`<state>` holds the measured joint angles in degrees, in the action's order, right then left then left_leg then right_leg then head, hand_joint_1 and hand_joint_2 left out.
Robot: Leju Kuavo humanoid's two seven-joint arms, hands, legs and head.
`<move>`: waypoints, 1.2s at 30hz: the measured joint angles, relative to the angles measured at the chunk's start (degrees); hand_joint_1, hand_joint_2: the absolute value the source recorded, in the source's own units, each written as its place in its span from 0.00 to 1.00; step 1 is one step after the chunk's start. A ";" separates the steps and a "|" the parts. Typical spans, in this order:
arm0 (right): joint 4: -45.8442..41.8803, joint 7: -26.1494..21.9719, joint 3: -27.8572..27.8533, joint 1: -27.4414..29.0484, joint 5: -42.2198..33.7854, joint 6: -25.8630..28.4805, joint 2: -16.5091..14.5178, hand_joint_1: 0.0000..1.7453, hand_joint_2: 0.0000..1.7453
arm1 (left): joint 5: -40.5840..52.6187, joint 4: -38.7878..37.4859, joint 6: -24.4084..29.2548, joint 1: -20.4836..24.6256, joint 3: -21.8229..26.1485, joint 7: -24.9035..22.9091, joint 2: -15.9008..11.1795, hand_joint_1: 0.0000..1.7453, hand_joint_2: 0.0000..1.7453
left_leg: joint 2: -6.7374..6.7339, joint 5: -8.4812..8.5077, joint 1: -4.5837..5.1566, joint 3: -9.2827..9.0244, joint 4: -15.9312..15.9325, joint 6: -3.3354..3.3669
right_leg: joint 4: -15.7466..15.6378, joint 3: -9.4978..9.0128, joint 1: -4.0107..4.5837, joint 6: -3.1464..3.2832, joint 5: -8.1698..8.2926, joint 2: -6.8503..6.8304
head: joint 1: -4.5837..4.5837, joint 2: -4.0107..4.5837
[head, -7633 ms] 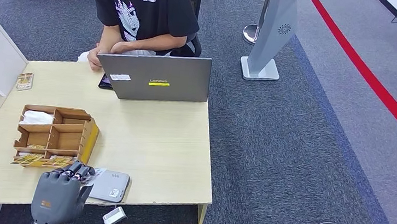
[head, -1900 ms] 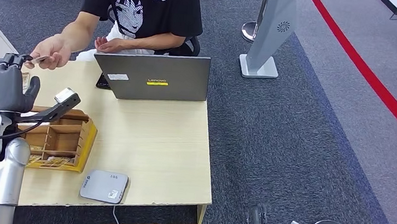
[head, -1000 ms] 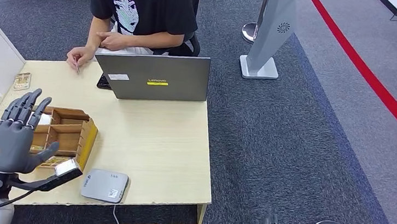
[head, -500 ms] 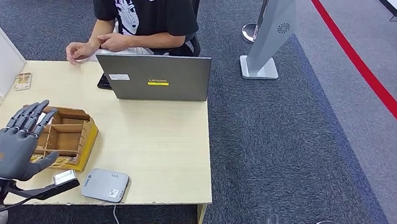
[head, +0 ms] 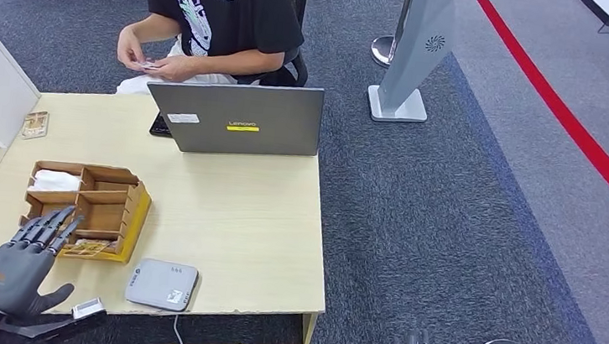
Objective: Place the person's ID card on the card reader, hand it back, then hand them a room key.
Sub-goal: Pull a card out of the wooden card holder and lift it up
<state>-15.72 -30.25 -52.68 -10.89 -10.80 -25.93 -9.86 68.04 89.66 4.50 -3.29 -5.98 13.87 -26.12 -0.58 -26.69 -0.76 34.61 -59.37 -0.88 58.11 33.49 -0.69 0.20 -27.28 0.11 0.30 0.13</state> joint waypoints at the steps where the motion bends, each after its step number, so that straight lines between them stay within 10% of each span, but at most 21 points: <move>1: -0.01 0.03 0.00 0.00 0.00 -0.07 0.00 0.00 1.00 | 0.35 -0.21 0.38 -0.19 0.01 -0.42 0.03 0.00 1.00 | 0.01 0.00 0.01 0.00 0.00 0.00 | 0.00 -0.01 0.00 0.00 0.00 -0.01 | -0.01 0.00; 17: -0.16 0.15 0.19 0.05 -0.56 -0.89 -0.01 0.00 1.00 | 5.44 -1.86 10.55 -3.51 -1.34 1.02 6.51 0.00 1.00 | 0.09 -0.01 0.02 -0.02 -0.02 0.02 | -0.02 -0.01 -0.02 -0.01 0.00 -0.06 | 0.01 0.00; 36: -0.15 0.75 2.40 0.29 0.68 -1.39 0.00 0.00 1.00 | 9.39 -11.99 14.90 4.72 -0.83 2.45 12.92 0.00 1.00 | 0.15 0.02 0.03 -0.02 -0.03 0.02 | -0.01 -0.04 -0.02 -0.02 0.02 -0.15 | -0.01 0.00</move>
<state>-15.87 -29.50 -50.28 -10.60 -10.12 -27.32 -9.86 77.42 77.67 19.40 1.43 -6.81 16.32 -13.20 -0.43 -26.68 -0.73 34.59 -59.40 -0.86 58.10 33.45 -0.71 0.19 -27.26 -0.03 0.29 0.13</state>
